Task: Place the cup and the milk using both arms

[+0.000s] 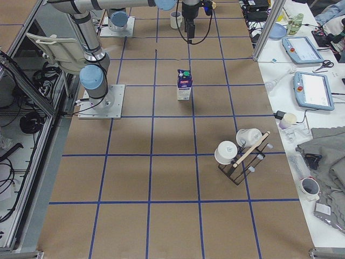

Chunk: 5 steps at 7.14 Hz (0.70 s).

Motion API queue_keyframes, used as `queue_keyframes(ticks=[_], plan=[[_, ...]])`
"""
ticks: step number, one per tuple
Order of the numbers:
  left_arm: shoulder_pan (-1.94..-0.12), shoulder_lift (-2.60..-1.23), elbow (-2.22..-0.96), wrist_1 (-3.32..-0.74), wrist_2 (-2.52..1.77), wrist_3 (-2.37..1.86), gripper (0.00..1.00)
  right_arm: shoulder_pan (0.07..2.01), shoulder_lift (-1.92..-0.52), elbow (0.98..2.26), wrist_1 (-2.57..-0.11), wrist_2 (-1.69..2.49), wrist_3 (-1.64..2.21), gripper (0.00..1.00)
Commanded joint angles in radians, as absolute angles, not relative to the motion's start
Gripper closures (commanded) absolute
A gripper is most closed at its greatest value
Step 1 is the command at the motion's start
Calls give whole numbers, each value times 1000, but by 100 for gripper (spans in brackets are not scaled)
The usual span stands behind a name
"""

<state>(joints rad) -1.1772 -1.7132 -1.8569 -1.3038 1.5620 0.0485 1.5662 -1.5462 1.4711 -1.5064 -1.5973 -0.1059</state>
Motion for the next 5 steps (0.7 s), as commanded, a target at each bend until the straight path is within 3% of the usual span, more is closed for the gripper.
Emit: queue_keyframes(ticks=[1,4,5], plan=[[-1174,-1762,-1887,-1295,1563,48,0,1566,-1546,1471,-1506,-1597,-106,0],[-1173,-1831,-1891,-1296,1559,40,0,1566,-1548,1471,-1505,-1597,-104,0],[-1173,-1839,-1899,-1296,1562,38,5,1566,-1548,1471,-1505,-1598,-106,0]])
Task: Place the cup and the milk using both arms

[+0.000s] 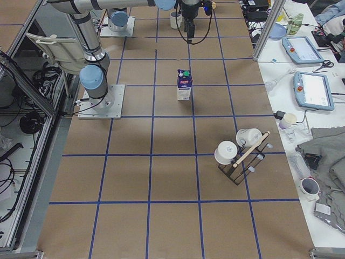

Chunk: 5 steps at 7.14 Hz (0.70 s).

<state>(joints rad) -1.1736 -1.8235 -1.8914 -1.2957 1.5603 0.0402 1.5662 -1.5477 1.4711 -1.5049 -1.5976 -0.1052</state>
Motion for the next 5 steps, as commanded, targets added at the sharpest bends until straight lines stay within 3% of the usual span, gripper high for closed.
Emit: queue_keyframes(ticks=[1,2,3,5], plan=[[-1173,-1830,-1890,-1295,1562,29,41,1566,-1548,1471,-1505,-1597,-106,0],[-1173,-1836,-1896,-1296,1560,-1,60,1566,-1548,1471,-1505,-1597,-104,0],[-1175,-1830,-1893,-1298,1562,-50,31,1566,-1548,1471,-1505,-1597,-106,0],[-1184,-1813,-1869,-1296,1566,-61,0,1566,-1546,1471,-1503,-1597,-106,0]])
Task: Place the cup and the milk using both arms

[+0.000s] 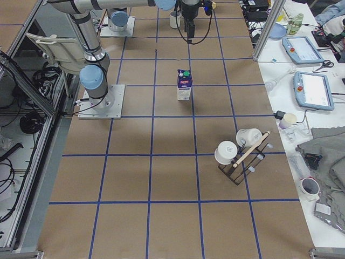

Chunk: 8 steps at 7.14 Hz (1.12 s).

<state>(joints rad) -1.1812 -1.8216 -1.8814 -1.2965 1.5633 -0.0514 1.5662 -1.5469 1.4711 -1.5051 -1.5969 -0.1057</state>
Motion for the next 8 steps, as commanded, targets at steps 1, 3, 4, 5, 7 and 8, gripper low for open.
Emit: queue_keyframes(ticks=[1,3,4,5,7,8], plan=[[-1186,-1813,-1855,-1310,1566,-63,0,1566,-1545,1471,-1508,-1594,-104,0],[-1184,-1818,-1864,-1362,1566,-64,0,1571,-1546,1471,-1508,-1594,-104,0],[-1183,-1813,-1870,-1371,1568,-64,0,1571,-1551,1471,-1506,-1592,-103,0],[-1183,-1803,-1856,-1377,1604,-67,0,1568,-1548,1479,-1508,-1592,-104,0],[-1187,-1793,-1838,-1408,1678,-83,0,1568,-1549,1480,-1509,-1592,-104,0],[-1186,-1796,-1853,-1425,1651,-112,0,1569,-1549,1480,-1509,-1592,-104,0]])
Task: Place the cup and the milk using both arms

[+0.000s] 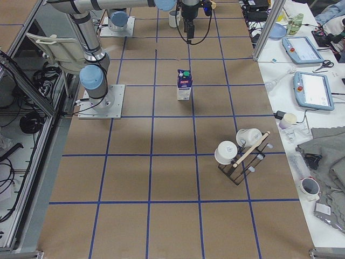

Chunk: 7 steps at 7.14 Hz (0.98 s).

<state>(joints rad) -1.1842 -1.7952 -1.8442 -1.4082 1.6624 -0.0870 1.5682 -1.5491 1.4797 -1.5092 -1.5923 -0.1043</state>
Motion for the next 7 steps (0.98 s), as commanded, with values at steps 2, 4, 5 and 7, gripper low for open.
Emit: queue_keyframes(ticks=[2,4,5,7], plan=[[-1175,-1804,-1862,-1431,1631,-112,0,1571,-1551,1480,-1509,-1592,-103,0],[-1175,-1825,-1865,-1422,1629,-112,0,1571,-1549,1480,-1509,-1591,-104,0],[-1175,-1833,-1864,-1420,1628,-112,28,1571,-1549,1480,-1509,-1591,-104,0],[-1175,-1844,-1867,-1424,1603,-115,100,1571,-1551,1480,-1509,-1592,-104,0]])
